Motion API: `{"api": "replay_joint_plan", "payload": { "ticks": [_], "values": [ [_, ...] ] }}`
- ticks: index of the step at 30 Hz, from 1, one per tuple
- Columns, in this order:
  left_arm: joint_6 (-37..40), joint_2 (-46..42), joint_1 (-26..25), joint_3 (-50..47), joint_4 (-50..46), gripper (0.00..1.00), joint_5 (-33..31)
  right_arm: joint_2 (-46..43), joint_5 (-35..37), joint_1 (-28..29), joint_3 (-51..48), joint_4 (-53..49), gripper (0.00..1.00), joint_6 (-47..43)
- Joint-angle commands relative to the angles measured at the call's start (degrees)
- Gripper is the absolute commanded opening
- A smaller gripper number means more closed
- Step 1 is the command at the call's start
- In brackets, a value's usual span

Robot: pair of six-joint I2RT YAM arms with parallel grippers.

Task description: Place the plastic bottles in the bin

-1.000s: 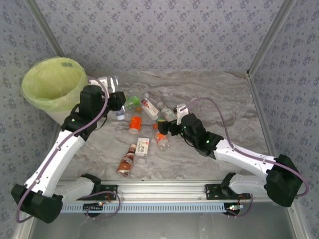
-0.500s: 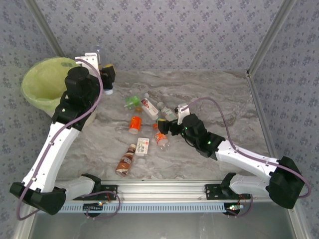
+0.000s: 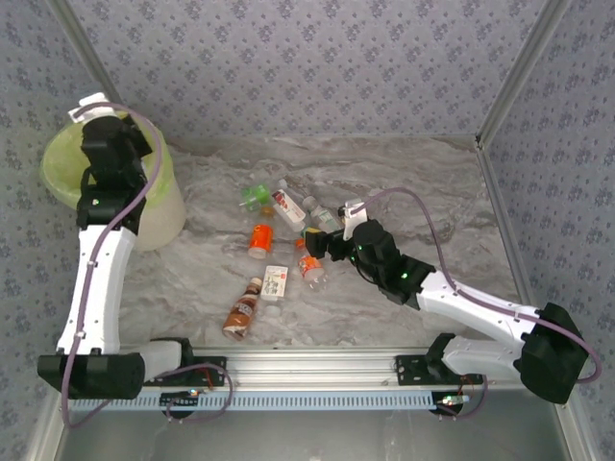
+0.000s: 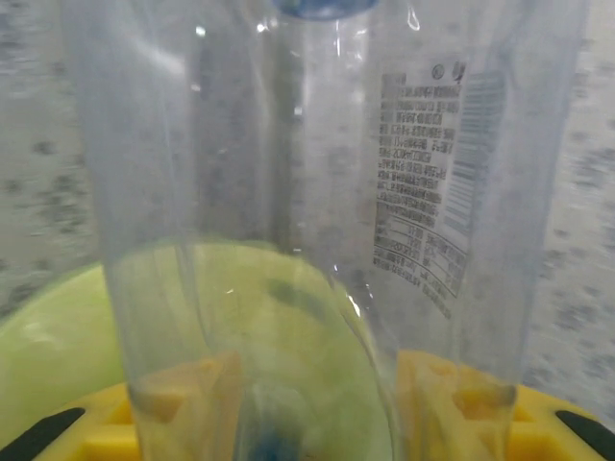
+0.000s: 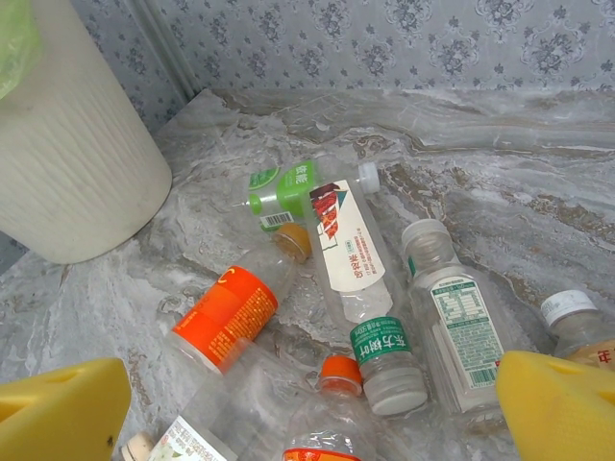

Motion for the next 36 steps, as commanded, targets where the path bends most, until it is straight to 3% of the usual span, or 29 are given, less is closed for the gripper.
{"api": "replay_joint_plan", "payload": {
  "ticks": [1, 11, 23, 25, 28, 32, 36],
  "values": [
    [-3.49, 0.49, 4.47, 1.43, -1.94, 0.37, -3.11, -1.12, 1.14, 0.54, 0.71, -0.22, 1.00, -0.76],
    [-10.72, 5.54, 14.93, 1.71, -15.89, 0.41, 0.77, 0.81, -0.15, 0.56, 2.59, -0.99, 1.00, -1.54],
    [-14.63, 10.90, 17.40, 3.94, -19.61, 0.51, 4.63, 2.74, -1.88, 1.04, 4.43, -2.24, 1.00, -2.16],
    [-15.18, 12.00, 17.47, 5.39, -20.92, 0.56, 5.09, 2.84, -1.78, 1.15, 4.58, -2.49, 1.00, -2.25],
    [-16.03, 12.26, 17.40, 6.68, -21.44, 0.74, 5.21, 3.01, -1.52, 1.31, 4.83, -3.18, 1.00, -2.25],
    [-15.77, 11.18, 17.42, 7.72, -23.12, 0.83, 7.10, 2.99, -1.10, 1.54, 4.81, -3.82, 1.00, -2.17],
    [-15.51, 9.71, 17.40, 8.64, -23.26, 0.91, 12.91, 3.10, 0.24, 1.58, 4.57, -4.09, 1.00, -1.92]
  ]
}}
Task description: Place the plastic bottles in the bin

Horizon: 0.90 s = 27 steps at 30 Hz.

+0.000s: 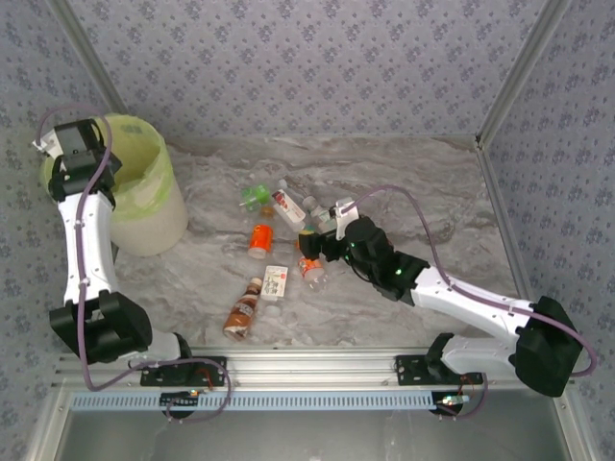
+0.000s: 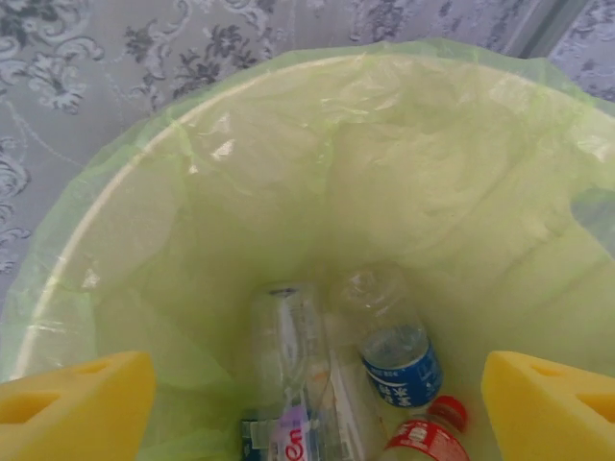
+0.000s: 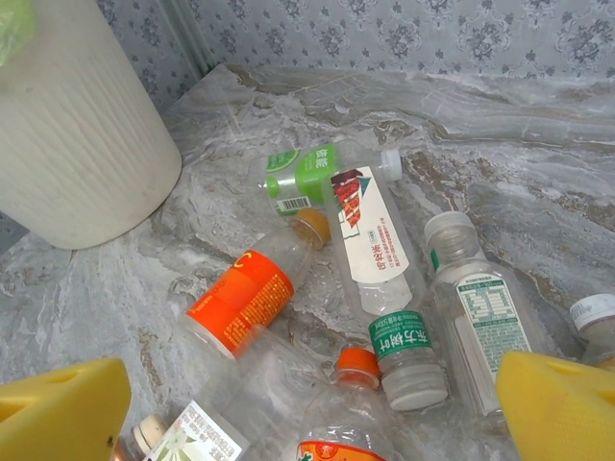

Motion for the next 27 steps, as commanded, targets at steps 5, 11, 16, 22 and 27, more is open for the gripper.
{"api": "replay_joint_plan", "payload": {
  "ticks": [5, 11, 16, 22, 27],
  "values": [
    [-0.58, -4.39, 0.19, 2.77, -1.33, 0.96, 10.98, 0.45, 4.98, 0.46, 1.59, -2.42, 1.00, 0.37],
    [-1.76, -7.36, 0.21, 1.54, 2.38, 1.00, 24.84, 0.52, 9.48, 0.03, 2.05, -6.40, 1.00, 2.03],
    [-7.06, -11.31, -0.53, -5.12, 11.29, 0.99, 42.10, 0.46, 10.14, -2.94, 2.75, -13.35, 1.00, 3.27],
    [-6.54, -15.54, -5.63, -9.11, 15.26, 1.00, 49.39, 0.39, 8.81, -8.38, 4.27, -22.81, 1.00, 2.90],
    [-4.48, -19.15, -9.50, -11.41, 17.39, 0.99, 50.93, 0.62, 2.01, -16.05, 4.90, -29.67, 1.00, 0.29]
  ]
}}
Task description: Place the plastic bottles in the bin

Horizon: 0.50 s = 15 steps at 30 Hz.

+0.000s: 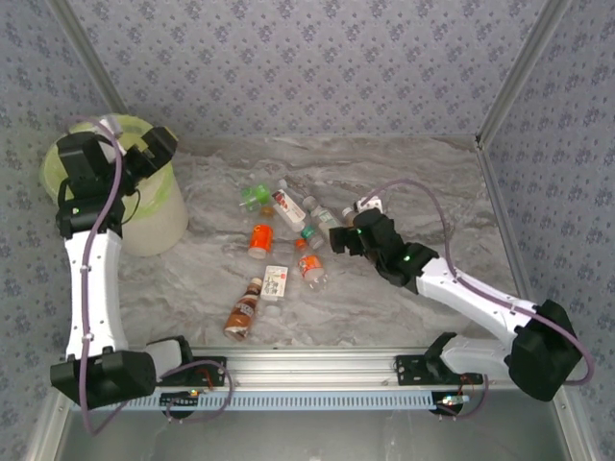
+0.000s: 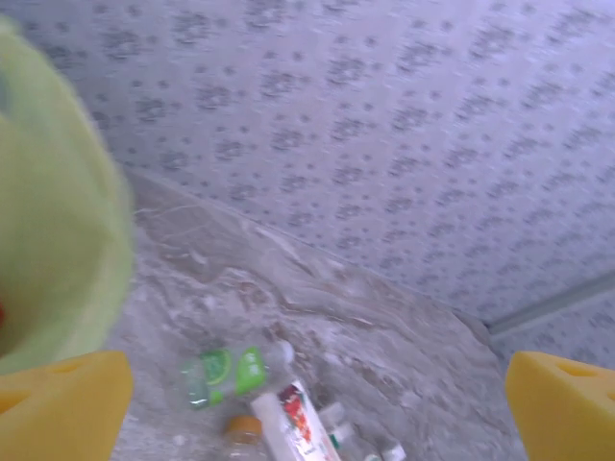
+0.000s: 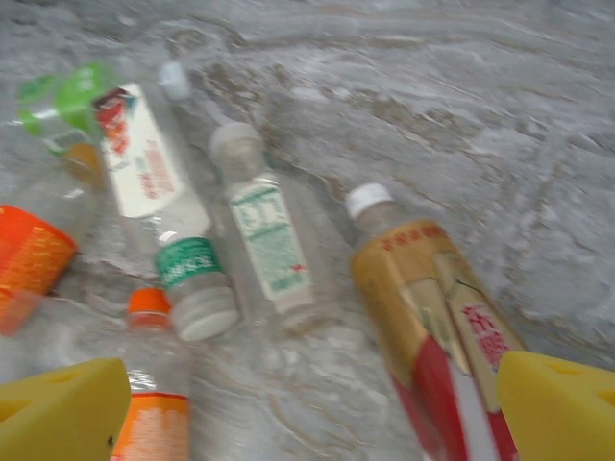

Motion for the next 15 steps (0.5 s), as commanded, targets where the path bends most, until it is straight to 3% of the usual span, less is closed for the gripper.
{"api": "replay_joint_plan", "payload": {
  "ticks": [1, 6, 15],
  "values": [
    [1.60, -3.59, -1.32, -1.29, 4.89, 0.99, 4.41, 0.64, -5.49, -5.02, 2.16, -8.78, 1.00, -1.88],
    [1.98, -5.45, -2.35, -4.18, 7.64, 1.00, 7.11, 4.83, -15.29, -12.41, 3.90, -16.03, 1.00, -6.44],
    [3.91, -9.82, -3.63, -9.20, 10.04, 0.99, 8.76, 16.86, -22.58, -19.02, 10.31, -23.13, 1.00, -18.25]
  ]
}}
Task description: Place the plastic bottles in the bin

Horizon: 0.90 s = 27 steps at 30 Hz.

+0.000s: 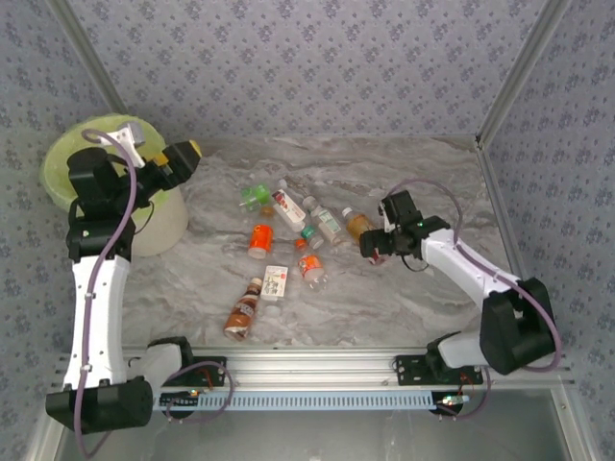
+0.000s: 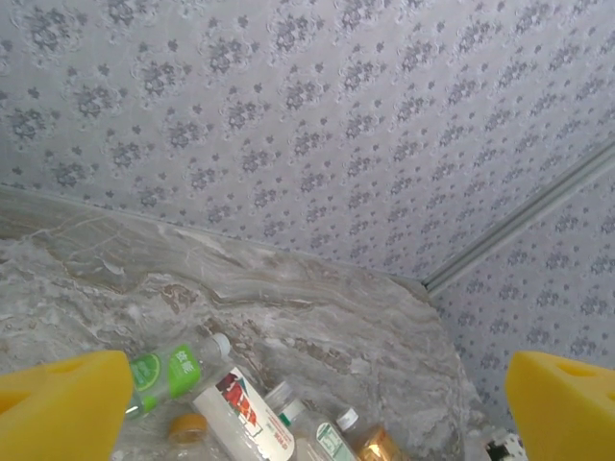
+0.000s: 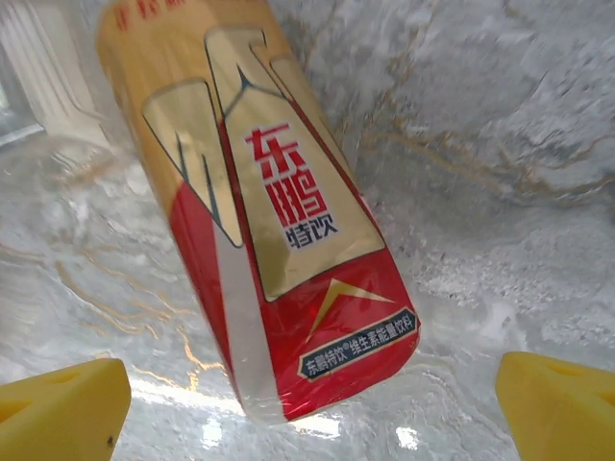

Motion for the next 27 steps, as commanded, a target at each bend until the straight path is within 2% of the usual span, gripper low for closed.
{"api": "replay_joint_plan", "payload": {
  "ticks": [1, 8, 13, 14, 17, 27],
  "values": [
    [1.78, -3.17, -0.19, -1.82, 3.57, 0.99, 1.79, 4.38, -4.29, -1.41, 3.99, -5.09, 1.00, -6.80],
    [2.19, -5.13, -0.16, -4.31, 3.51, 0.99, 1.71, 13.34, -9.04, -1.62, 9.26, -8.99, 1.00, -12.30],
    [1.99, -5.24, -0.14, -5.22, 4.36, 0.99, 1.21, 18.25, -7.25, -1.69, 11.17, -10.03, 0.96, -13.21],
    [1.84, -5.16, -0.17, -5.37, 4.68, 1.00, 1.09, 18.92, -7.51, -1.69, 11.48, -10.05, 0.94, -13.34],
    [1.11, -5.12, -0.16, -5.65, 5.29, 0.99, 1.08, 19.67, -7.11, -1.42, 11.28, -8.65, 0.78, -13.11],
    [-0.27, -5.02, -1.16, -5.42, 4.55, 0.99, -0.37, 12.51, -2.47, -1.16, 6.39, -3.91, 0.58, -11.20]
  ]
}}
